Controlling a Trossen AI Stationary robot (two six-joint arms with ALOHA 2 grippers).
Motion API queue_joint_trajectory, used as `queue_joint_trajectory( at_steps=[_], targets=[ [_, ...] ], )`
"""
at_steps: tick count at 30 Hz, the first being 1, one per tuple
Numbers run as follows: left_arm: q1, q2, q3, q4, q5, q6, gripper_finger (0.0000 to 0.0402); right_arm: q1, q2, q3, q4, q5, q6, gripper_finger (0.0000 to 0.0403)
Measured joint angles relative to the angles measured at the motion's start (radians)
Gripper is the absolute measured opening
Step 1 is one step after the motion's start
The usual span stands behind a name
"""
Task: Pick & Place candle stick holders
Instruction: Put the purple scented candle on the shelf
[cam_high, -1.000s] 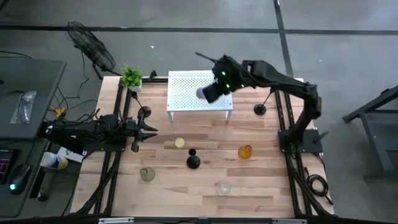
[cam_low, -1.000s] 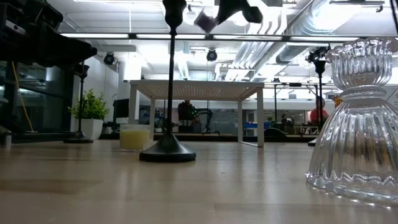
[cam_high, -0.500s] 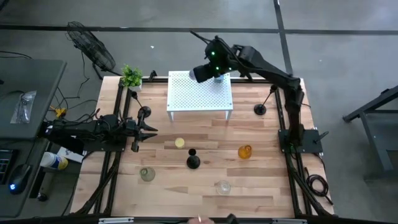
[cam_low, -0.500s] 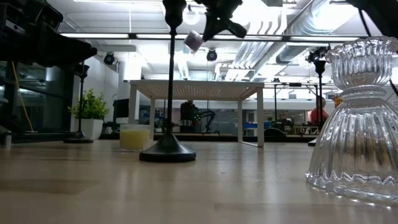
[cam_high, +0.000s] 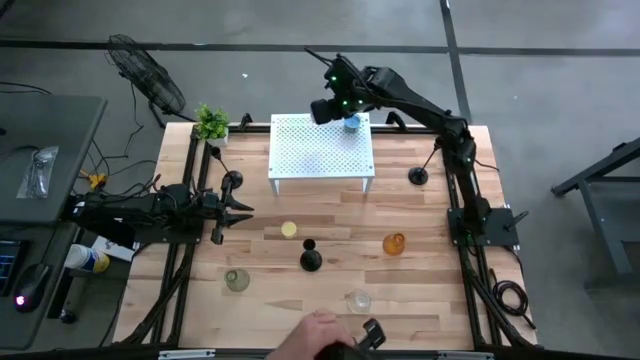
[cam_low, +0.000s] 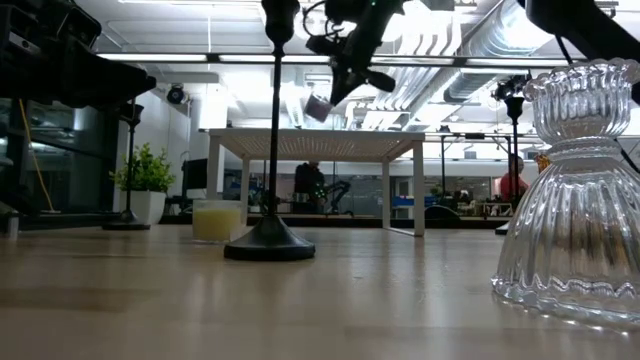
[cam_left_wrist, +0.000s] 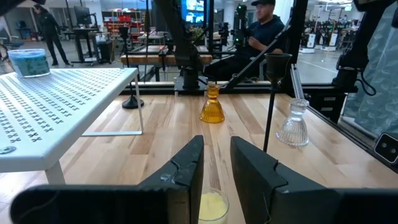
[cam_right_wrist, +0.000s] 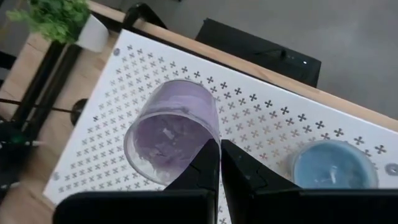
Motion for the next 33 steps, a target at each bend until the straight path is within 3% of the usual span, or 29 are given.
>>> queue_joint_trajectory(
  at_steps=[33],
  targets=[
    [0.000, 0.000, 0.000, 0.000, 0.000, 0.000, 0.0077, -0.037, 0.061, -0.002, -0.044, -0.026, -0.007, 0.0003]
  ],
)
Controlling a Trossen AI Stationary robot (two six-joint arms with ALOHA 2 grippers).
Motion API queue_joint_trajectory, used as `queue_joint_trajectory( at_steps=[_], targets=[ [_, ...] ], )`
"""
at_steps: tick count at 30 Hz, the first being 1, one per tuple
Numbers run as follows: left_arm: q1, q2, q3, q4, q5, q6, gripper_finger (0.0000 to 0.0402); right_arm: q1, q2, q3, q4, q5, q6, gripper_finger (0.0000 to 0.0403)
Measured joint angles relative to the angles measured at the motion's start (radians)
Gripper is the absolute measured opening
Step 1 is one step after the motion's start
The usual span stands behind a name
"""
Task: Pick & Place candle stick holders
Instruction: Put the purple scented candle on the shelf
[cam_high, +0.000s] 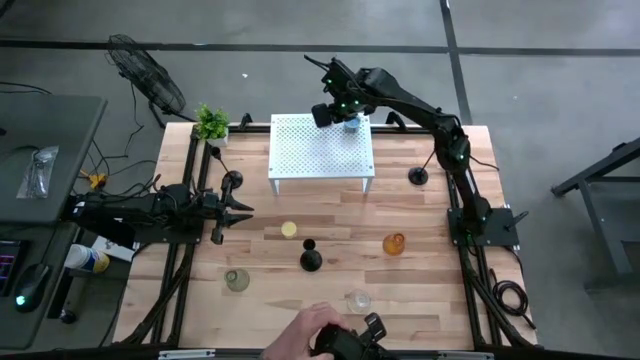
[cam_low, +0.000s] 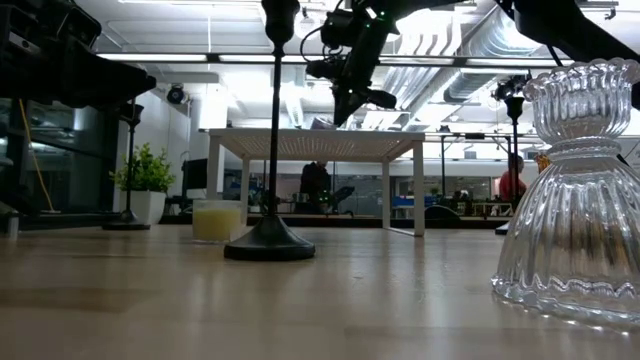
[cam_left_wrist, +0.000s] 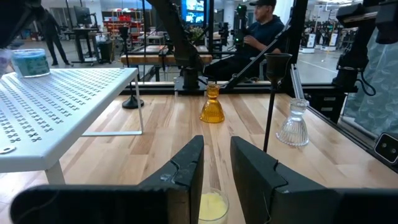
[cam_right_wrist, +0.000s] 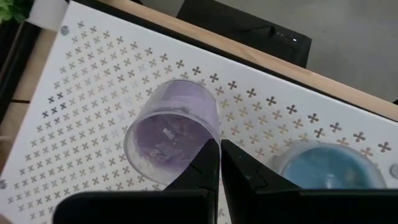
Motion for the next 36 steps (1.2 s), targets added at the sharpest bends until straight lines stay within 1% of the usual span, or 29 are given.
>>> queue_joint_trajectory(
  at_steps=[18, 31, 36],
  targets=[
    [0.000, 0.000, 0.000, 0.000, 0.000, 0.000, 0.0077, -0.009, 0.000, 0.000, -0.034, 0.003, 0.000, 0.0003],
    [0.000, 0.000, 0.000, 0.000, 0.000, 0.000, 0.0077, -0.009, 0.003, 0.000, -0.027, -0.021, 0.000, 0.0004],
    [0.000, 0.000, 0.000, 0.000, 0.000, 0.000, 0.0077, -0.008, 0.003, 0.000, -0.026, 0.009, 0.011, 0.0016]
  ],
)
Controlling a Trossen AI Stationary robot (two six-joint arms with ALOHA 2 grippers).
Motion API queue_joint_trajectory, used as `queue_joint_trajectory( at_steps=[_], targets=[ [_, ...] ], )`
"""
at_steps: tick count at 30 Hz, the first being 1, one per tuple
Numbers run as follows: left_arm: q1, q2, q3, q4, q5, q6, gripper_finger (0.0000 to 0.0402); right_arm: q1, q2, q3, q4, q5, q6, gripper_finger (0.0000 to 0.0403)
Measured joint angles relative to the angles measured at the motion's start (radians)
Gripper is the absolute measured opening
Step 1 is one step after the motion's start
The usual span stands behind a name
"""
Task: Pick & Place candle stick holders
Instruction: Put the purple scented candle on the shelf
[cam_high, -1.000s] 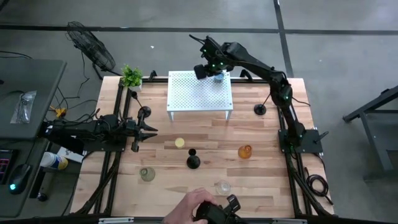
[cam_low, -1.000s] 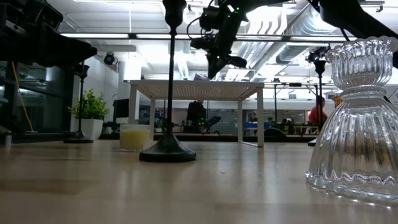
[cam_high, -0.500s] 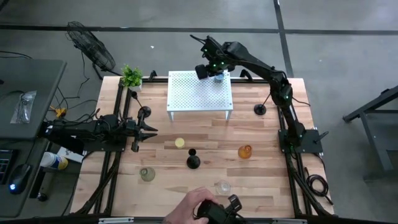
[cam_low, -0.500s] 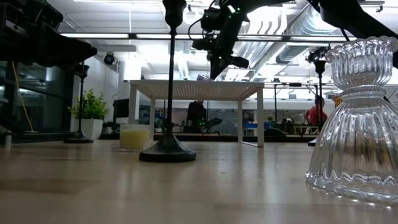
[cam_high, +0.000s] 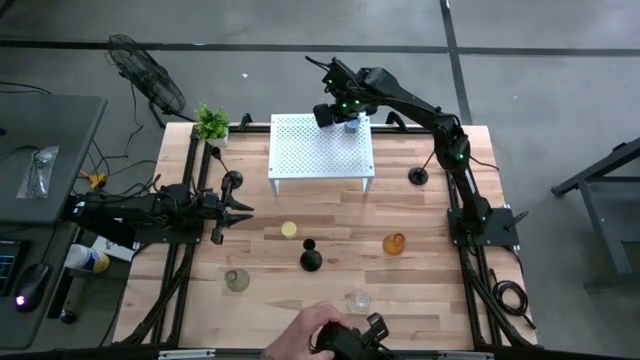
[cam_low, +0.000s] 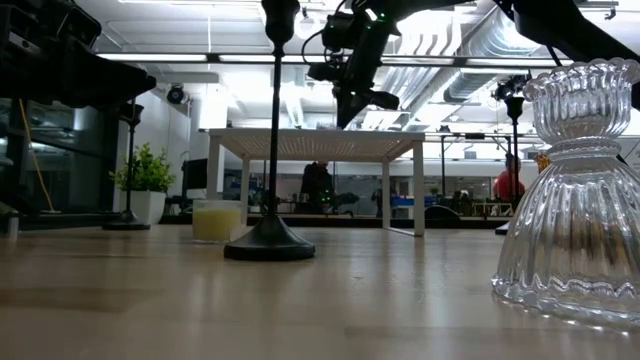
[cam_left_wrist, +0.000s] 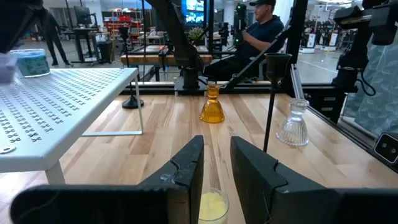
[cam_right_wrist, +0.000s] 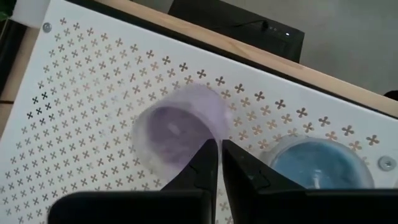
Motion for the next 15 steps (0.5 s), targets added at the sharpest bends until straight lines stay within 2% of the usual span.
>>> queue_joint_trajectory(
  at_steps=[15],
  targets=[
    [0.000, 0.000, 0.000, 0.000, 0.000, 0.000, 0.0077, 0.002, -0.006, 0.000, 0.070, 0.014, 0.008, 0.0029]
  ],
)
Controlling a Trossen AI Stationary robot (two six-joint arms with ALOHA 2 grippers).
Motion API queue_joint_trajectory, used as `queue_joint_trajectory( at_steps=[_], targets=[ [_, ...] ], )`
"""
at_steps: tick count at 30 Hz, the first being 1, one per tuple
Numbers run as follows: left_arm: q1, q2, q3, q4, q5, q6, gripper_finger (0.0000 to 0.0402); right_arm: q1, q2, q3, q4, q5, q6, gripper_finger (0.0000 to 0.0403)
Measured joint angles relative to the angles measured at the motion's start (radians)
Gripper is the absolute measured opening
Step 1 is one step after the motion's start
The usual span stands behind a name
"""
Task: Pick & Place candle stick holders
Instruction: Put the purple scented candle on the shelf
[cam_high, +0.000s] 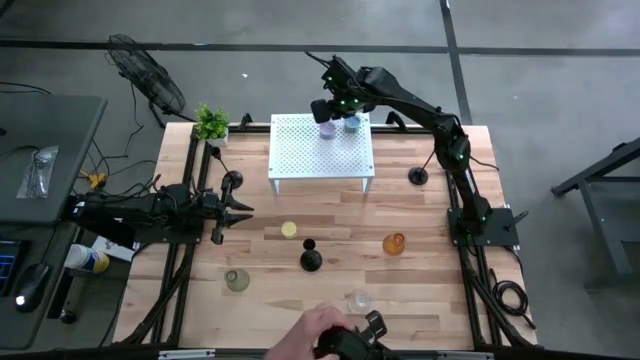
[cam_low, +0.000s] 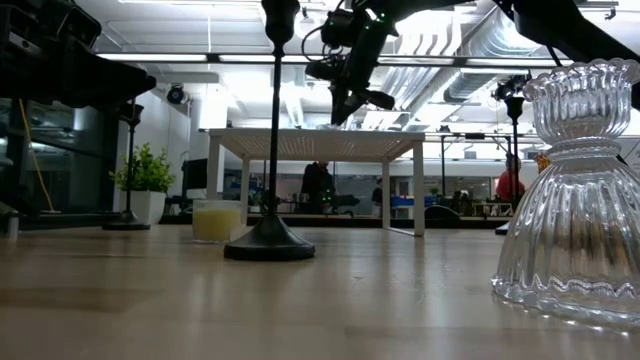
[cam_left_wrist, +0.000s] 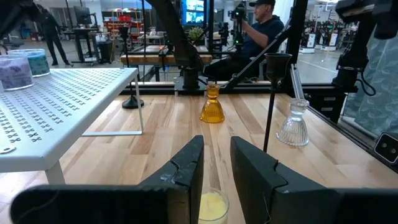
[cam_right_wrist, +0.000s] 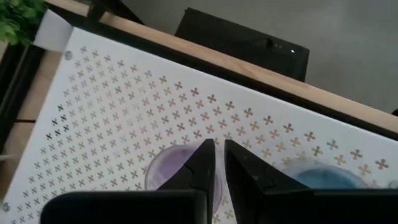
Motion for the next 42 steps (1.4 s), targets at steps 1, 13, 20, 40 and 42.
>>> queue_joint_trajectory(
  at_steps=[1, 13, 20, 40, 42],
  targets=[
    [0.000, 0.000, 0.000, 0.000, 0.000, 0.000, 0.0077, 0.001, -0.006, 0.000, 0.000, 0.000, 0.000, 0.0029],
    [0.000, 0.000, 0.000, 0.000, 0.000, 0.000, 0.0077, 0.089, -0.071, 0.000, -0.119, -0.057, -0.064, 0.0023],
    [0.000, 0.000, 0.000, 0.000, 0.000, 0.000, 0.0077, 0.126, -0.072, 0.000, -0.126, -0.002, -0.056, 0.0003],
    [0.000, 0.000, 0.000, 0.000, 0.000, 0.000, 0.0077, 0.169, -0.214, -0.311, 0.090, 0.004, -0.071, 0.0002],
    [0.000, 0.000, 0.000, 0.000, 0.000, 0.000, 0.0077, 0.172, -0.267, -0.421, 0.190, 0.004, -0.075, 0.0002]
  ],
)
